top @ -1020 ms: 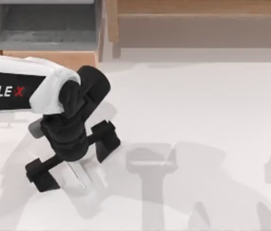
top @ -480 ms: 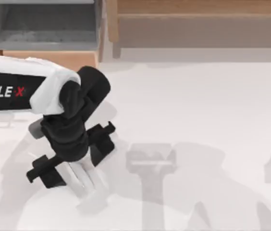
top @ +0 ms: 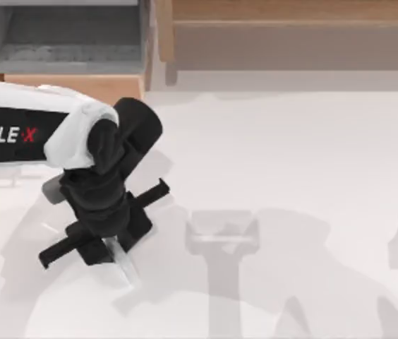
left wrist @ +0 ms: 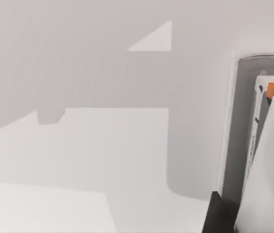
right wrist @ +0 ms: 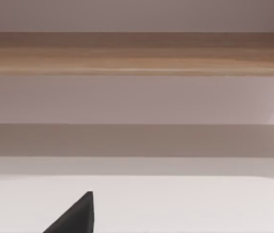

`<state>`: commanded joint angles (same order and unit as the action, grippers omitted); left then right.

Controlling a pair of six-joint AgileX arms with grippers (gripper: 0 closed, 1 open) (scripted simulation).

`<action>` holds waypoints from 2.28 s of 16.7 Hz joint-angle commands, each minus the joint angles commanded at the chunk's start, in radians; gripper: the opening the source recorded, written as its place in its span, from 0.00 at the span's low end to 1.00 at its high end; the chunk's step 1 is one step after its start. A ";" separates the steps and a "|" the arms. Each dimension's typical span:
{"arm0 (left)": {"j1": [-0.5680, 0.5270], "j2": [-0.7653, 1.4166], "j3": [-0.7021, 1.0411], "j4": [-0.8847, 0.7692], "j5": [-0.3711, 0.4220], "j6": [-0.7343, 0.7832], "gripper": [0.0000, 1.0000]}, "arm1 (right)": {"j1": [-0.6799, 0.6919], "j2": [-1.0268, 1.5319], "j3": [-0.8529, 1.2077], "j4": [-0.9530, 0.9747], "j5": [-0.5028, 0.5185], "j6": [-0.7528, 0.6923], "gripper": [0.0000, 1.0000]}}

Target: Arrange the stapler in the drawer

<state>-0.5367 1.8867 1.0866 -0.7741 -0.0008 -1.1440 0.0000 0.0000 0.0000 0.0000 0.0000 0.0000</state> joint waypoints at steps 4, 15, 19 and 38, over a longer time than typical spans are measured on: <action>0.000 0.000 0.000 0.000 0.000 0.000 0.00 | 0.000 0.000 0.000 0.000 0.000 0.000 1.00; 0.000 -0.056 0.061 -0.116 0.000 -0.001 0.00 | 0.000 0.000 0.000 0.000 0.000 0.000 1.00; 0.000 -0.053 0.059 -0.114 0.000 0.000 0.00 | 0.000 0.000 0.000 0.000 0.000 0.000 1.00; 0.683 0.364 1.168 -0.540 -0.065 1.326 0.00 | 0.000 0.000 0.000 0.000 0.000 0.000 1.00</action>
<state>0.1461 2.2509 2.2550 -1.3143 -0.0656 0.1821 0.0000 0.0000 0.0000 0.0000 0.0000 0.0000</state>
